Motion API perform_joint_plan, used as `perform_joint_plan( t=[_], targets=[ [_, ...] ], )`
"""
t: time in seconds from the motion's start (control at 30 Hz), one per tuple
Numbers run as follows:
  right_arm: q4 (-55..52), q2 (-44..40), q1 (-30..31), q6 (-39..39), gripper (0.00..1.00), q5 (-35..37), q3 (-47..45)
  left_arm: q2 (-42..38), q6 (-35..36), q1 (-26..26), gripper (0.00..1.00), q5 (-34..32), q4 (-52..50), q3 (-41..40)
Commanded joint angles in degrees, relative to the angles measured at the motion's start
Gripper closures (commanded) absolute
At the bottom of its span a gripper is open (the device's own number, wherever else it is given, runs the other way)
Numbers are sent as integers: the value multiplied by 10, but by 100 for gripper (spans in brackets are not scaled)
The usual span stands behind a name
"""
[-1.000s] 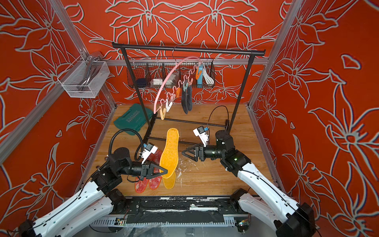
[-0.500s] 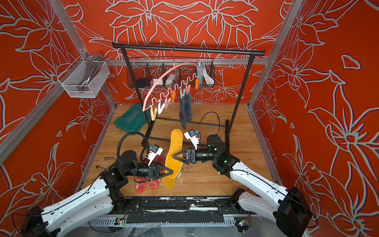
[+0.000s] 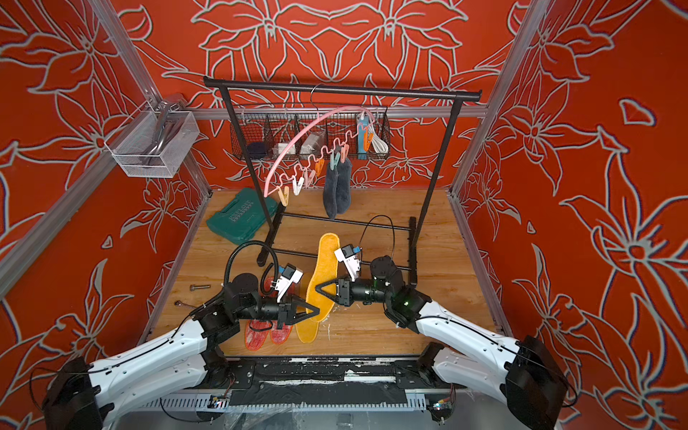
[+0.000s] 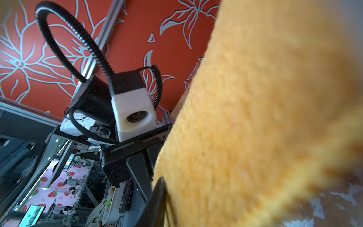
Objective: Take the shoe insoles off the hanger
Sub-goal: Open the clamp at the hanger, then place the insole at the center of the board.
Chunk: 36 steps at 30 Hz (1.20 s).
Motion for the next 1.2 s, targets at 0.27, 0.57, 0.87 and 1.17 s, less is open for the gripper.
perform_joint_plan(
  t=[0.27, 0.57, 0.87, 1.17],
  targets=[
    [-170, -12, 3, -83, 97, 112, -12, -2, 83, -3, 45, -68, -35, 0],
    [-219, 27, 3, -80, 97, 100, -37, -53, 134, -3, 29, -329, -94, -1],
    [-210, 126, 4, -94, 97, 62, -30, -34, 186, -2, 21, -591, -83, -10],
    [-168, 302, 4, -115, 99, -10, 28, -10, 193, 11, 7, -672, -13, -46]
  ],
)
